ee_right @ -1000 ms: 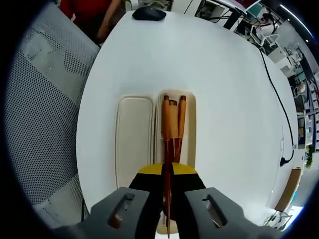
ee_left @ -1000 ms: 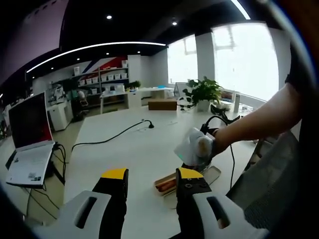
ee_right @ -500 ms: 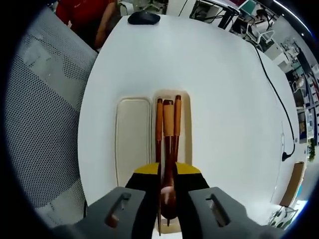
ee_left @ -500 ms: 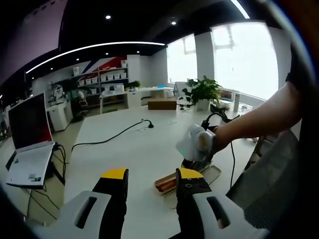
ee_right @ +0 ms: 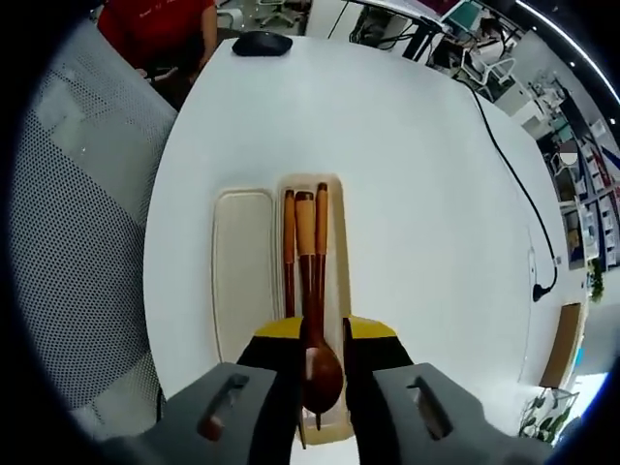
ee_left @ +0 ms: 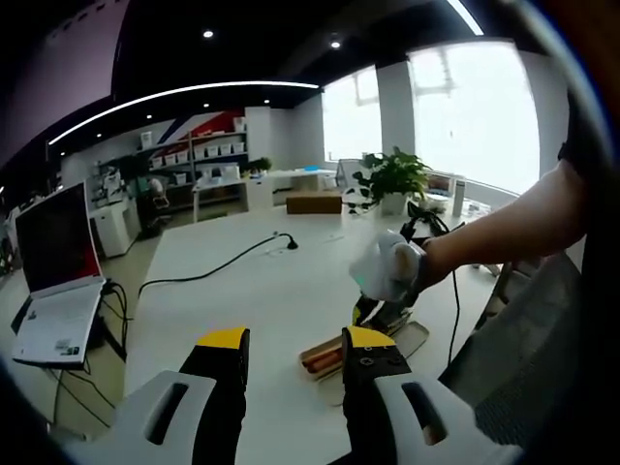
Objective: Arrange the utensils inside the cutlery case until each visible utensil rests in its matching compartment.
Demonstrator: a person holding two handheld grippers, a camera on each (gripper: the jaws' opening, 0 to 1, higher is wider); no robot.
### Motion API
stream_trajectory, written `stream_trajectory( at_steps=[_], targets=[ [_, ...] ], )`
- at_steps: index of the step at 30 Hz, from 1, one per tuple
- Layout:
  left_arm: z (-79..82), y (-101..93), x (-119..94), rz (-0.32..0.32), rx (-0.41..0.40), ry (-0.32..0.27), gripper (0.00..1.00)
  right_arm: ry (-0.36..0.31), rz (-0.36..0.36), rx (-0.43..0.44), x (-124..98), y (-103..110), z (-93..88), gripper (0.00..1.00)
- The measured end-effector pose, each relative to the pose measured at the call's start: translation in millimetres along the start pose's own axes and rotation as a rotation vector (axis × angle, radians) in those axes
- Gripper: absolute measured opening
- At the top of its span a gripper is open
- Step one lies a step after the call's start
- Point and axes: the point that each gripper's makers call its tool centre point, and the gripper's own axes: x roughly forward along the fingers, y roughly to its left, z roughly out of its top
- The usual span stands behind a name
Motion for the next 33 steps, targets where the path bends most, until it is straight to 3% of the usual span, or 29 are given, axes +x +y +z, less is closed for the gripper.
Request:
stream_trajectory(
  at_steps=[11,23,27,31,33],
  targets=[
    [2.2,0.4,-1,0.003,-0.001,-0.011,0.38,-0.01,-0.063,0.044,-13,-11,-13.1,0.28],
    [3.1,0.1,-2,0.003,-0.006,-0.015,0.38,-0.023,-0.093,0.099,-23,-9,-28.7,0.41],
    [3.0,-0.2,-2,0.003,-0.004,-0.014,0.38,-0.12,-0.109,0.206,-30,-10,-16.1,0.51],
    [2.8,-0.7,-2,0.001,-0.001,-0.013,0.37,-0.116,-0.122,0.197,-37,-11,-18.0,0.56],
    [2.9,-0.9,-2,0.0,0.001,-0.013,0.37,-0.161,-0.098,0.236,-43,-6,-12.6,0.56]
  ],
)
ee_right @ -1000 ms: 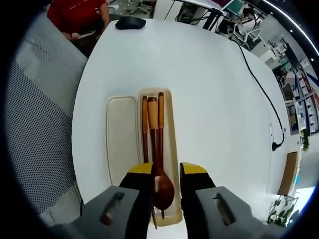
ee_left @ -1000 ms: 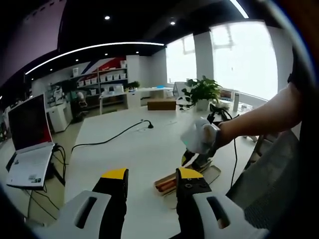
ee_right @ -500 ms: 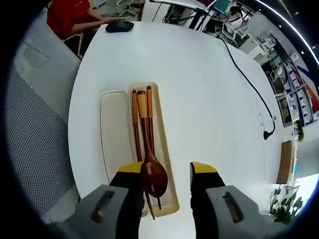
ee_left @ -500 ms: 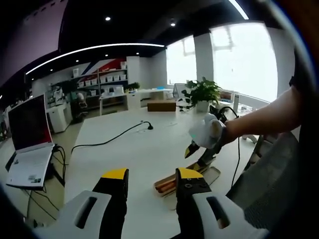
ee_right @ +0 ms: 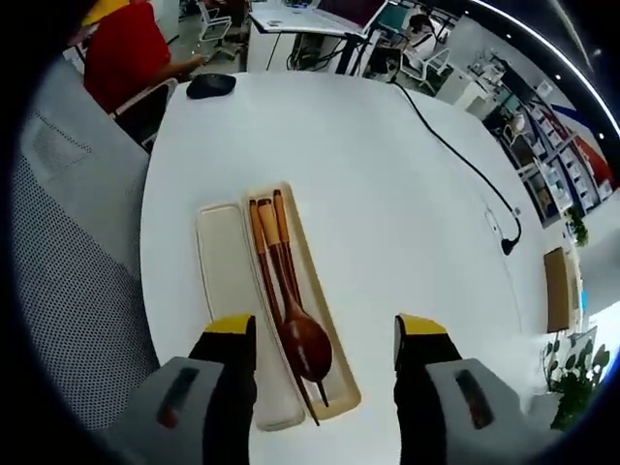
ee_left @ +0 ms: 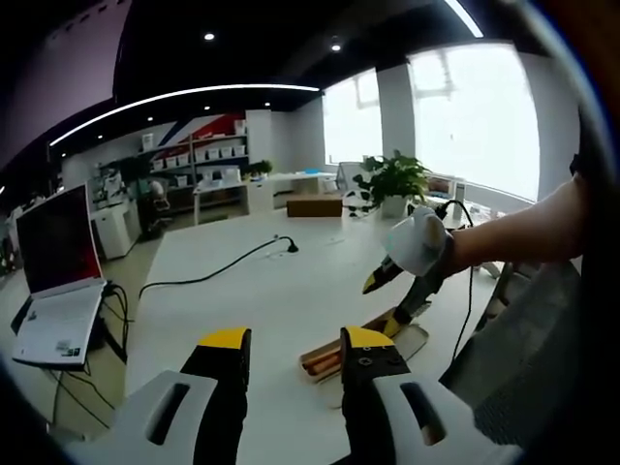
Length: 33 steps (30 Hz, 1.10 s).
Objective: Arrange the utensils inside the cutlery case until each visible utensil rests in its matching compartment.
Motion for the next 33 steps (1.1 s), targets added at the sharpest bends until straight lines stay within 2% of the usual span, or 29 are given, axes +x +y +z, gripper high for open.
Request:
stream_trajectory(
  at_steps=[3,7,11,15,19,25,28,30,31,33],
  targets=[
    [0.0,0.4,0,0.001,-0.003,-0.001,0.37,-0.066,0.025,0.083,-10,3,6.8,0.59],
    [-0.2,-0.5,0,-0.002,0.0,0.001,0.37,-0.107,0.031,0.098,-24,3,8.7,0.63],
    [-1.2,-3.8,1,-0.014,0.01,0.006,0.34,-0.213,0.02,0.161,-43,3,21.9,0.61],
    [-1.8,-4.3,0,-0.012,0.012,0.01,0.34,-0.219,0.022,0.18,-56,5,15.7,0.61],
    [-3.5,-7.7,1,-0.022,0.02,0.02,0.33,-0.265,0.022,0.214,-71,7,12.9,0.61],
    [-5.9,-10.1,2,-0.031,0.03,0.035,0.34,-0.264,0.012,0.264,-87,13,-8.8,0.61],
    [-6.8,-12.2,3,-0.036,0.038,0.042,0.34,-0.296,0.006,0.304,-97,16,-16.0,0.59],
    [-7.1,-11.7,3,-0.034,0.037,0.045,0.34,-0.334,-0.03,0.341,-104,12,-18.6,0.57],
    [-7.2,-11.6,3,-0.034,0.034,0.045,0.34,-0.361,-0.08,0.381,-110,5,-20.1,0.58],
    [-2.5,-10.6,2,-0.031,0.017,0.021,0.35,-0.404,-0.103,0.404,-116,2,-18.6,0.63]
  ],
)
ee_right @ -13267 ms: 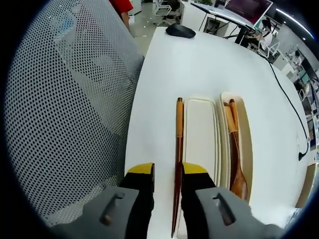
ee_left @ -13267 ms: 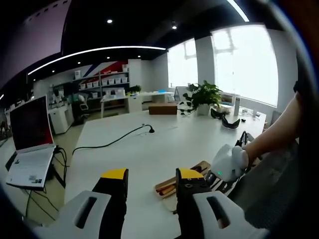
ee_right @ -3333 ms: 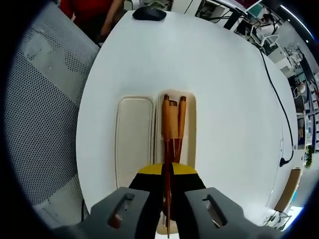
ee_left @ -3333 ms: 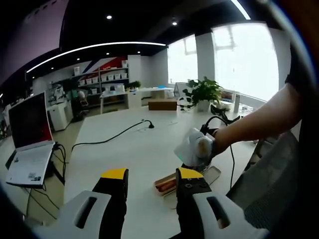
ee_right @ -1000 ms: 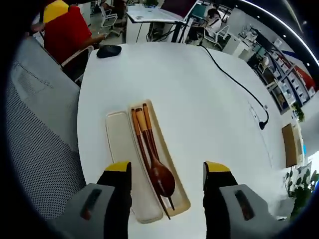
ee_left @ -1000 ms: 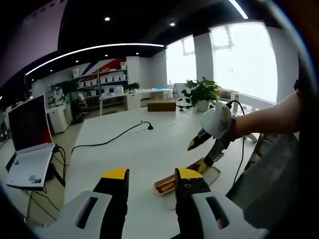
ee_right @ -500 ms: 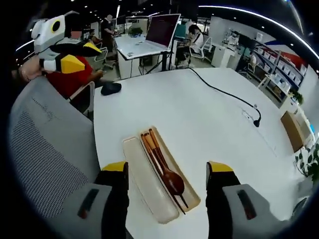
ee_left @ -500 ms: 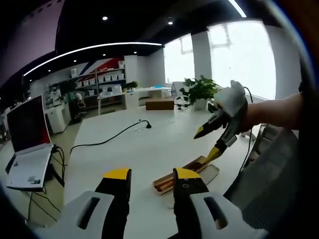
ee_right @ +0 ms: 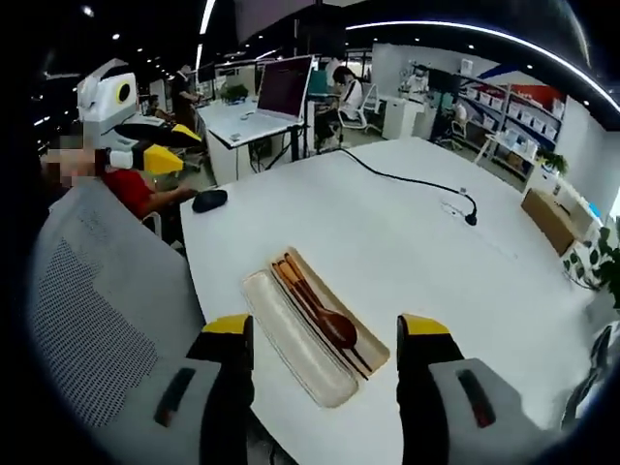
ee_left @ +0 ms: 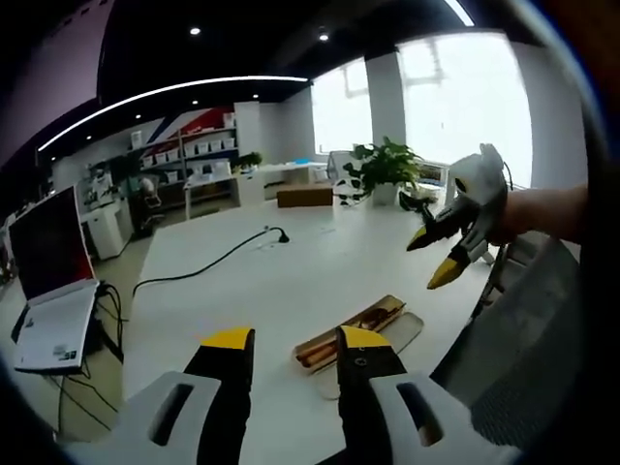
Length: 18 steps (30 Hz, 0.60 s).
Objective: Arrange the utensils inside the cutlery case until each visible utensil rests in its matching compartment.
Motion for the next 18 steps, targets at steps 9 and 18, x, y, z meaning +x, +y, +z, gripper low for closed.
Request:
stream_trajectory(
  at_steps=[9,18],
  targets=[
    [-6.4,-8.0,2,-0.015,0.079,0.044,0.35,0.01,-0.029,-0.001,-14,-5,-5.8,0.62],
    [-9.1,-16.2,3,-0.052,0.098,0.063,0.34,-0.014,-0.016,0.025,-21,3,-10.6,0.6]
  ],
)
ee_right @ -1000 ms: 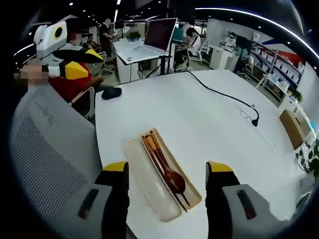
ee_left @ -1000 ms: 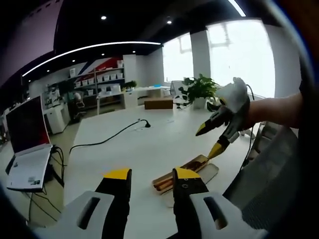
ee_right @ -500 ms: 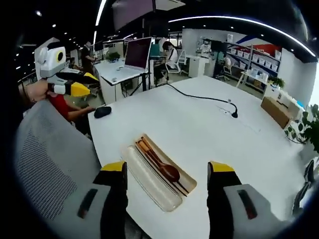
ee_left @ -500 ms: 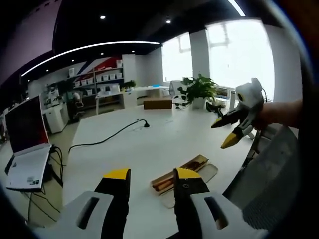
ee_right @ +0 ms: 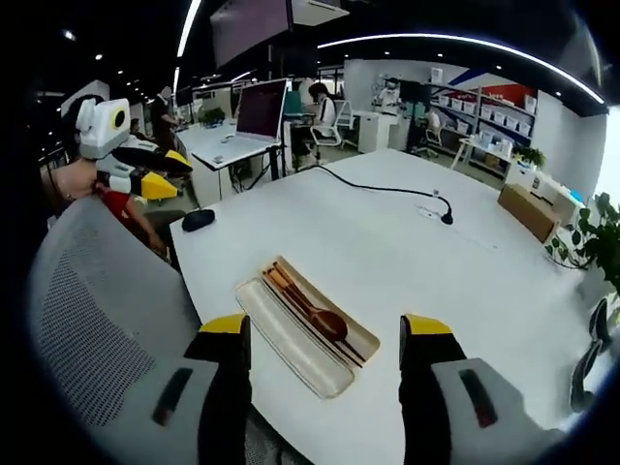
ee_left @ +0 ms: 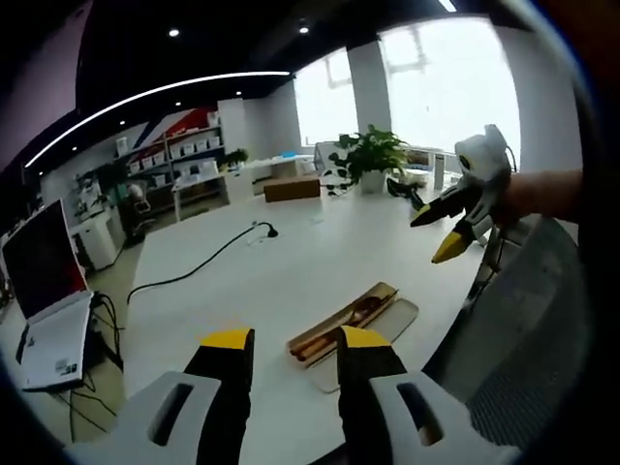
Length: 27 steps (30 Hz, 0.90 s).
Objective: Arrange the utensils inside the cutlery case until each visible utensil rests in its matching compartment.
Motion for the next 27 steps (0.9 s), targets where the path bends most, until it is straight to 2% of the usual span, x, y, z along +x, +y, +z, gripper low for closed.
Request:
stream_trajectory(
  at_steps=[3,4,10,16,23,27],
  targets=[
    [1.5,-4.1,0,-0.015,0.005,-0.002,0.34,-0.01,0.001,0.006,-3,0,0.3,0.6],
    [5.5,-6.0,-2,-0.026,-0.005,-0.025,0.34,-0.012,0.001,0.009,-5,0,0.1,0.6],
    [2.6,-10.1,1,-0.042,0.017,-0.004,0.34,-0.016,0.015,0.007,-14,7,-5.7,0.58],
    [-1.8,-16.7,4,-0.069,0.035,0.024,0.34,0.0,0.033,0.019,-10,14,-12.0,0.58],
    [-7.5,-16.3,4,-0.075,0.037,0.044,0.34,0.054,0.068,-0.047,0,25,-20.4,0.57],
    [-8.6,-19.6,5,-0.08,0.064,0.057,0.34,0.038,0.08,-0.034,-2,26,-18.8,0.57]
  ],
)
